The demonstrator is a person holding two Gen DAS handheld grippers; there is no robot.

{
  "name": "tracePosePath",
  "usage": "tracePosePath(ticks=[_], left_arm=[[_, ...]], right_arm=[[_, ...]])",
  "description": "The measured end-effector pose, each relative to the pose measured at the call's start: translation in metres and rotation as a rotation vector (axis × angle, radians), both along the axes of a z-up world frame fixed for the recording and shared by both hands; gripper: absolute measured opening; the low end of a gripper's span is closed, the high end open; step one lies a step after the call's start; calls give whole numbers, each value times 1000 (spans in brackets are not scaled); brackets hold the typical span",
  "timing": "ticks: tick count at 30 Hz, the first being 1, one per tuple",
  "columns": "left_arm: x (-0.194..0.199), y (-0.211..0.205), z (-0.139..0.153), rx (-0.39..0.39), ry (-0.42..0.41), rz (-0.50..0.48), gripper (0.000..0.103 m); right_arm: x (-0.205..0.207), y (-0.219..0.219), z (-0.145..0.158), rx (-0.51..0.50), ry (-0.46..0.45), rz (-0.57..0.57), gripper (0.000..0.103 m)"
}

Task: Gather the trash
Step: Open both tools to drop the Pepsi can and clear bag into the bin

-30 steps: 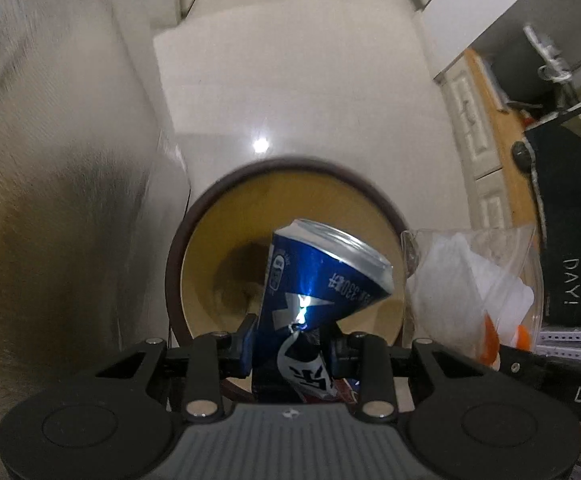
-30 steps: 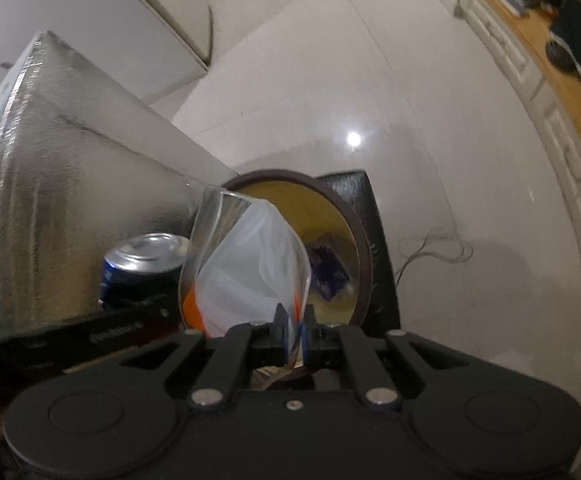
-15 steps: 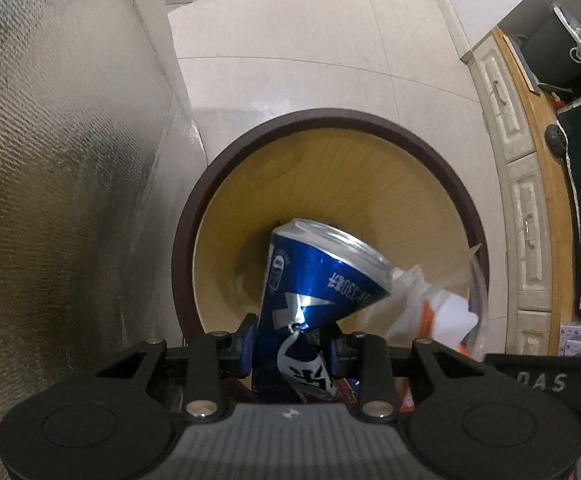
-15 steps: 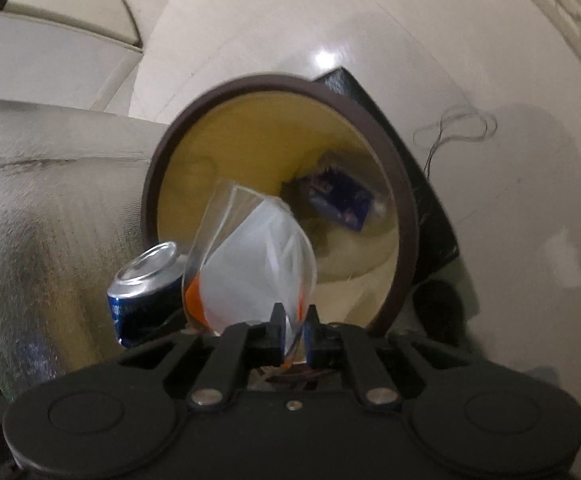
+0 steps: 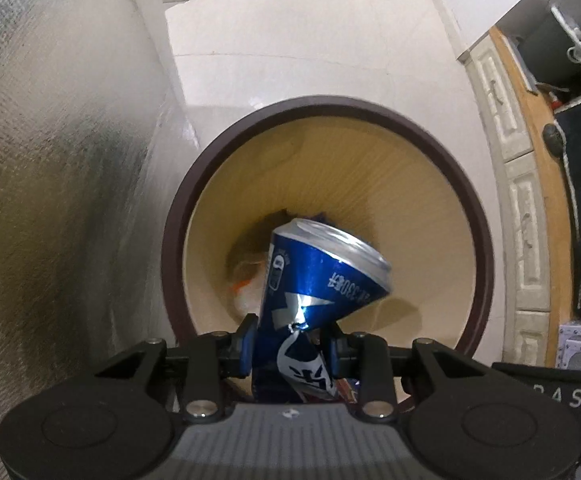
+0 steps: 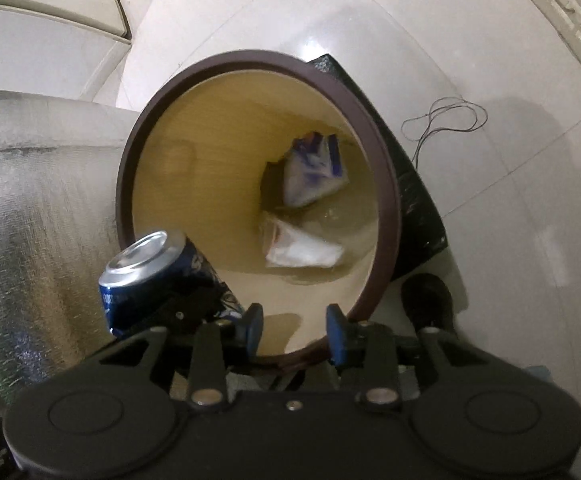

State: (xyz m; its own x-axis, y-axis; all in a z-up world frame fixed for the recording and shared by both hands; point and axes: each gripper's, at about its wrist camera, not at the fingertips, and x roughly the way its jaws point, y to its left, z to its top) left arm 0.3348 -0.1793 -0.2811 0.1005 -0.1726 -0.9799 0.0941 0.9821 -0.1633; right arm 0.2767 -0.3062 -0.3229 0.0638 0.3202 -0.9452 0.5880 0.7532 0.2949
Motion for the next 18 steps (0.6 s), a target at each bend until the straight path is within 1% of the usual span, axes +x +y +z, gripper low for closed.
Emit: tracePosePath(ticks=[2,4,6,11,15,17,18], left_arm=[[2,-2,0,-9,-13,-6,35],[3,-2,1,-14,-19,-8,40],[4,-1,2,-9,-23,-12,59],[2,3,4,-5,-13,-33,63],[-2,6,5,11,-4,-47,65],[-3,8,7,17,-2,-49,65],[-4,8,9,18,1,-50,65]], right_arm=[[-1,-4,4,-5,-15,-11,37],[-1,-8,8,-7,-31,-23,40],[-3,-13,10,-9,-46,-32,41],[-5,-16,17,-22,-68,-29,43],[-4,-14,21,-27,-77,-8,46],[-3,-13,25,-32,-84,17,49],[-3,-12,26,-35,-90,32,52]])
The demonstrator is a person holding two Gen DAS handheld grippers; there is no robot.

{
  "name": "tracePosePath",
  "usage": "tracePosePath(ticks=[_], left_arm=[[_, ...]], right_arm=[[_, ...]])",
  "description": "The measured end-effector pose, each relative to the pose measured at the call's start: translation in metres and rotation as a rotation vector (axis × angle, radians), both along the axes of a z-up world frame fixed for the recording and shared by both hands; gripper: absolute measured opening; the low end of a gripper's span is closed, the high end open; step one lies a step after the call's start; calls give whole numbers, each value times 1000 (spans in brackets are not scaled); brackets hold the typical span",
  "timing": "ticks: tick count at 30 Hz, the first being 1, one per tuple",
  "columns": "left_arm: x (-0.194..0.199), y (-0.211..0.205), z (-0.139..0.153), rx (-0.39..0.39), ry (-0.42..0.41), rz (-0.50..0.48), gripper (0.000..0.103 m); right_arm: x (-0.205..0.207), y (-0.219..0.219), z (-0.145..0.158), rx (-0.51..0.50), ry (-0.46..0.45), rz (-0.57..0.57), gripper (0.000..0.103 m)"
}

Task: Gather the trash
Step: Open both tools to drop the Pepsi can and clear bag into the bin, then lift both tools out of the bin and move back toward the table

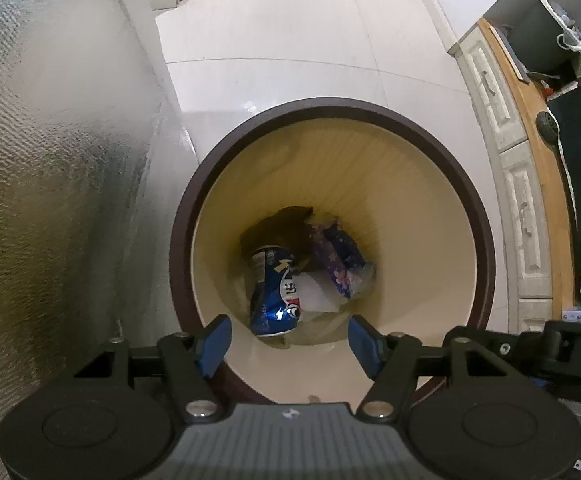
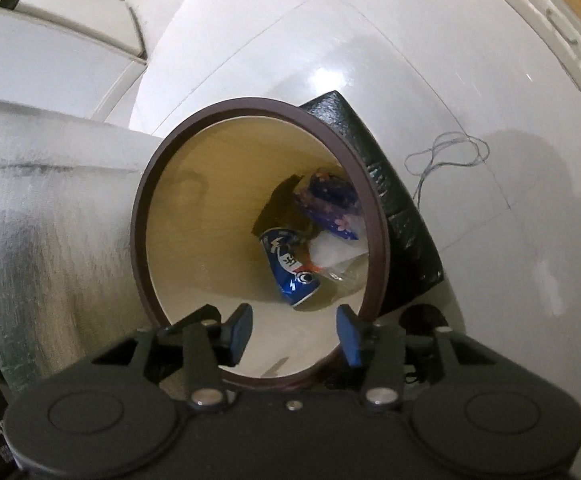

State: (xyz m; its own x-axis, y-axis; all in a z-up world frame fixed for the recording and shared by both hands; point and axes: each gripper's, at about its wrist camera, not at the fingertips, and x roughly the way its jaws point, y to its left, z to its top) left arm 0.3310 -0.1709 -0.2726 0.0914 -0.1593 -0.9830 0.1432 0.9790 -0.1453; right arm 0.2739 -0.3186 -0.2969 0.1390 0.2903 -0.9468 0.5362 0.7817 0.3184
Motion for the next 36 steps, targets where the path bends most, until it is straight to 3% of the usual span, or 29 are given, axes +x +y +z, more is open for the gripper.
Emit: tracePosePath(ticks=[4,14,27,36], left_arm=[[-2,5,7,9,2,-14,66],[-3,9,32,35,-30,-10,81],[-17,22,72,70,-64,12,103],[-29,30,99,72,-111,27,103]], right_arm=[[2,5,8,-26,-31,87,73],[4,3,40,-143,-119,264,102],[-8,0,70,-293,-137,372,103],[-16,4,92,-335,-172,394,103]])
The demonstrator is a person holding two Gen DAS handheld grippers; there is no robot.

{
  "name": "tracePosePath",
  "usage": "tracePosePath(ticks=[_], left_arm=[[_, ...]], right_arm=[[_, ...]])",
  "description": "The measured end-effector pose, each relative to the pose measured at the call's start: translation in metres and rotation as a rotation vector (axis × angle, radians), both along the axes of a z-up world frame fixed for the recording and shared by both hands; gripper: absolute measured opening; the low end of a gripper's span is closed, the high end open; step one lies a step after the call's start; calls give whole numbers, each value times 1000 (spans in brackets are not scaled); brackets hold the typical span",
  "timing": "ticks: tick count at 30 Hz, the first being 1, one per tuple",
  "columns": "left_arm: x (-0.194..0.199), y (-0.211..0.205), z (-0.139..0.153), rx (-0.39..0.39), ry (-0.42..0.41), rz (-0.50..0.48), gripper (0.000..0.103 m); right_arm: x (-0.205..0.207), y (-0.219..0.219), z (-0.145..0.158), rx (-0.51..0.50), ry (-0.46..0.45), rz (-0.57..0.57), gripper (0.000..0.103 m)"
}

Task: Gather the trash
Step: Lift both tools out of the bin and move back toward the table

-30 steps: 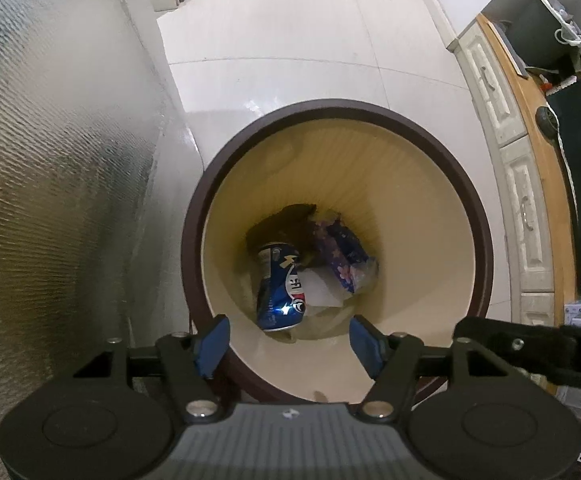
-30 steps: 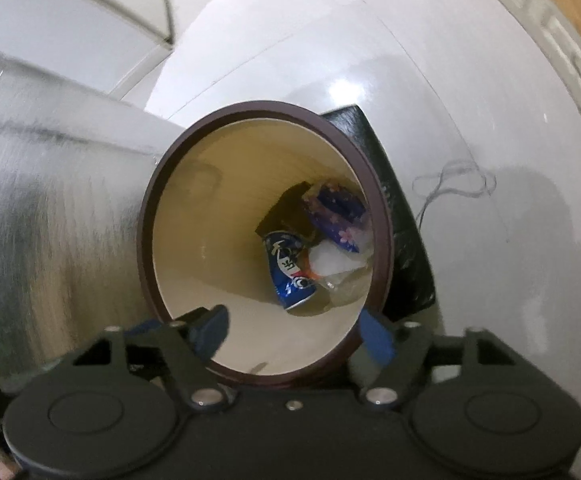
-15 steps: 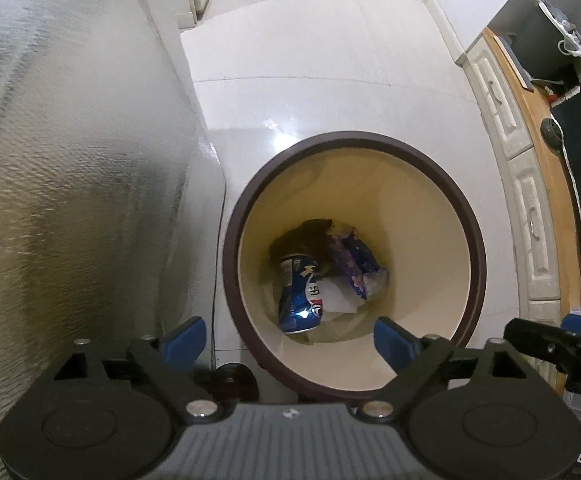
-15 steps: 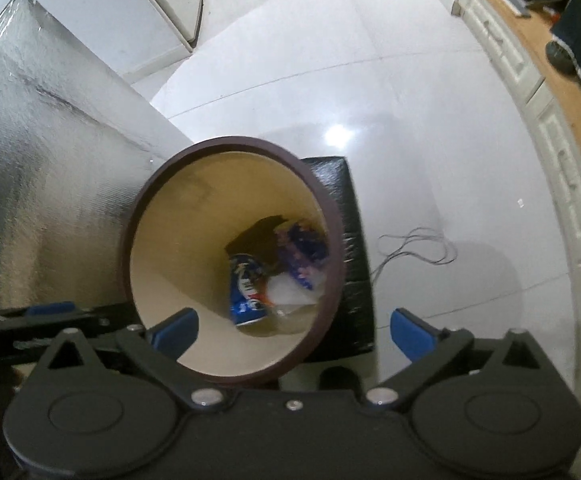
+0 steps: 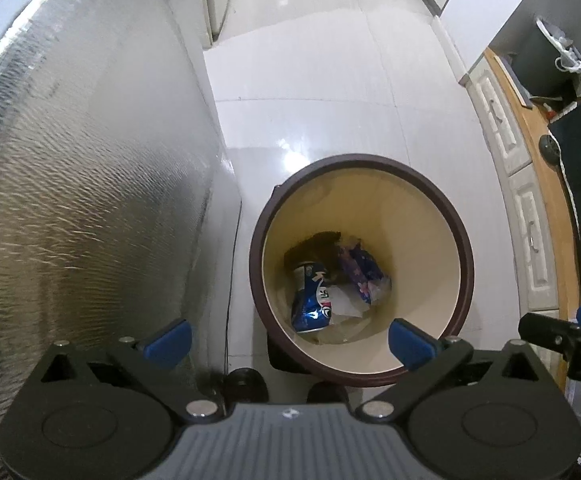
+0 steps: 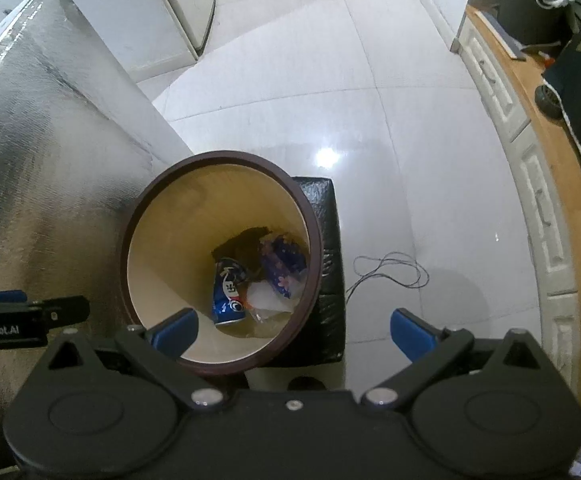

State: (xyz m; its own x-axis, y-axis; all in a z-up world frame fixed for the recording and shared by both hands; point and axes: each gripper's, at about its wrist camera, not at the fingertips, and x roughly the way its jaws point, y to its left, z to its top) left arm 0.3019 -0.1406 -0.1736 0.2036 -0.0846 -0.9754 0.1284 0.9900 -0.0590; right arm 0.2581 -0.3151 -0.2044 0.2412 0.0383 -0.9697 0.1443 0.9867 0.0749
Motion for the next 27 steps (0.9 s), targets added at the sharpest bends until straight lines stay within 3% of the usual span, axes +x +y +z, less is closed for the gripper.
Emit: tracePosePath(ticks=[12,27], left_arm=[[-23,12,35,-30,-47,-2,103],[-44,37,107,-78,-201,15,103]], right_arm=[[-16,5,30,-43,-42,15,103],[-31,29,94,-73,-162,80,103]])
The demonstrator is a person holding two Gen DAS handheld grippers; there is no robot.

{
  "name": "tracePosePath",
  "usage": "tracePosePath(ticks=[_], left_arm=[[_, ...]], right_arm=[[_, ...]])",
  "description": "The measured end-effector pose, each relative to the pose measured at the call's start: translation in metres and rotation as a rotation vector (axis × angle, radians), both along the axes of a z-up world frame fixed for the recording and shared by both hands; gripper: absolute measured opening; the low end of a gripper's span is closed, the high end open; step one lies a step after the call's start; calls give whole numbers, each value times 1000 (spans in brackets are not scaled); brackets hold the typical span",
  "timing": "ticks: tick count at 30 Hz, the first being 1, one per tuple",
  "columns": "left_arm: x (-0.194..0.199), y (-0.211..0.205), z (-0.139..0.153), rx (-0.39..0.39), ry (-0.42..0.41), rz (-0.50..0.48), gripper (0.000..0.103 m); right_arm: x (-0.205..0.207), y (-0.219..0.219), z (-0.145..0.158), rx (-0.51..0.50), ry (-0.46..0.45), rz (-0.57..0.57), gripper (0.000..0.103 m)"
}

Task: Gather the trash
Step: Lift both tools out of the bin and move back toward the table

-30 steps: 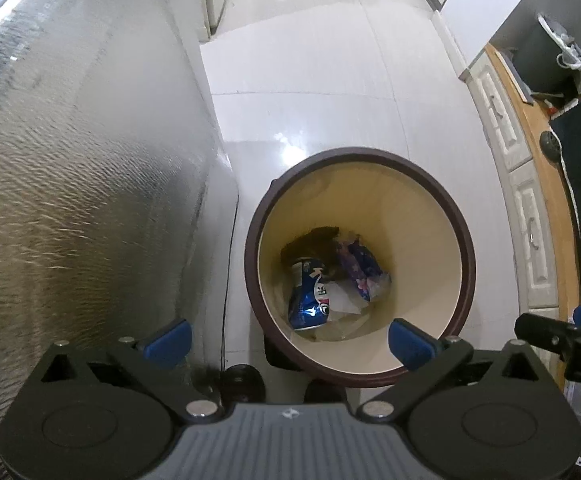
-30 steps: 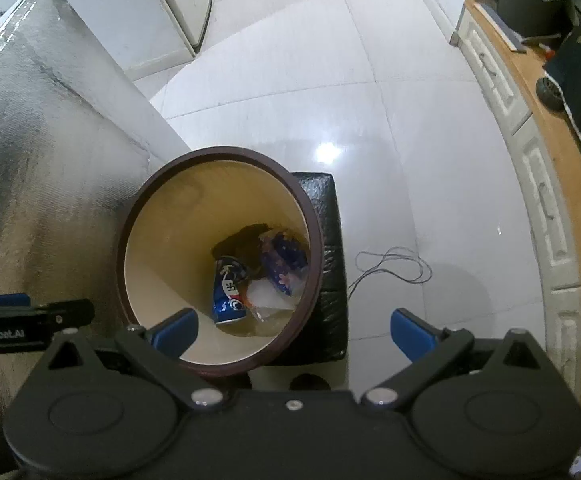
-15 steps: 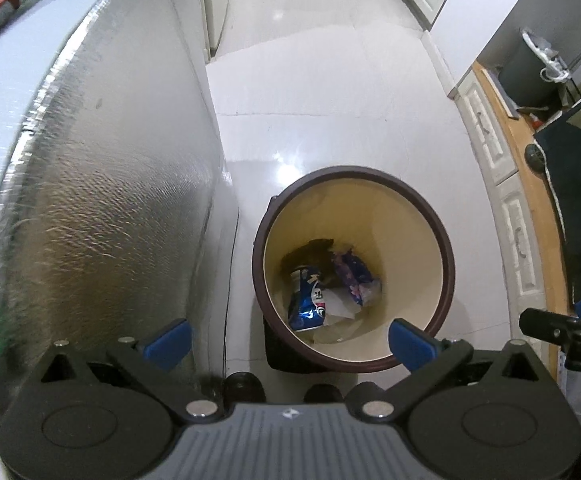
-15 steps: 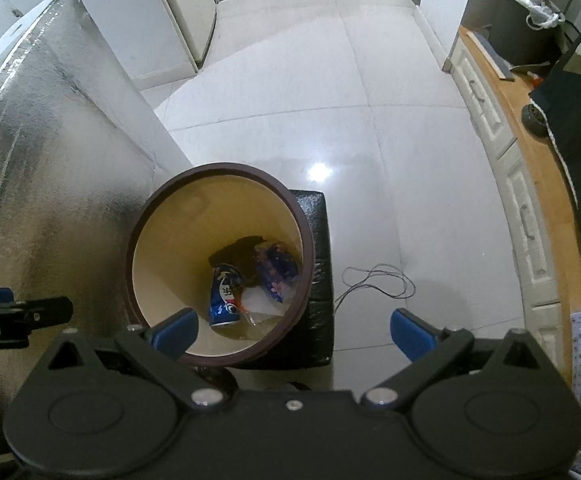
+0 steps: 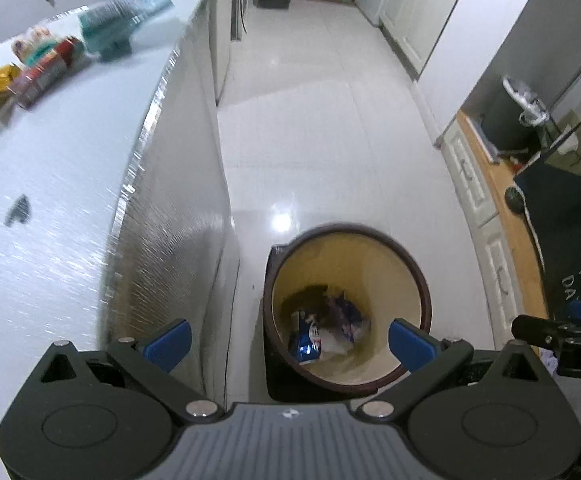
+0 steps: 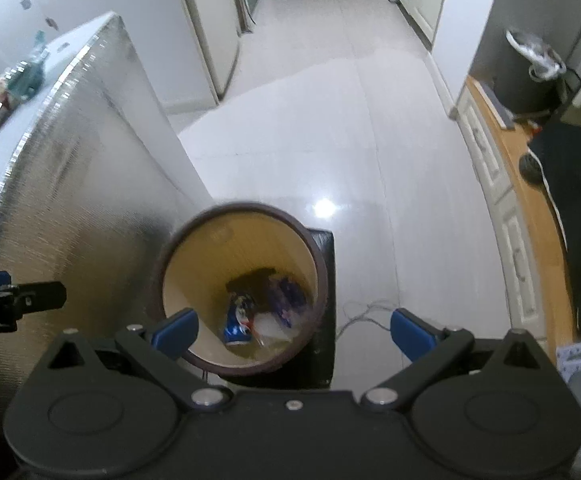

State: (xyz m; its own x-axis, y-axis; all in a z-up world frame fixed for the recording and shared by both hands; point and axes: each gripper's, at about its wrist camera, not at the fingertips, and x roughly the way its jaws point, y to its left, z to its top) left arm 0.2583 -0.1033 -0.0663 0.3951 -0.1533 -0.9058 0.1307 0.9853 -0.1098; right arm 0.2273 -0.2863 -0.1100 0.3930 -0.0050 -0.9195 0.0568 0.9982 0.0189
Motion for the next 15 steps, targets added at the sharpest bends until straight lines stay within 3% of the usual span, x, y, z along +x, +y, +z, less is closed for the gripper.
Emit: tracePosePath(ticks=[15], left_arm=[[-8,76,71,-49,-172,128,103]], right_arm=[[17,58,64,13,-174,97,103]])
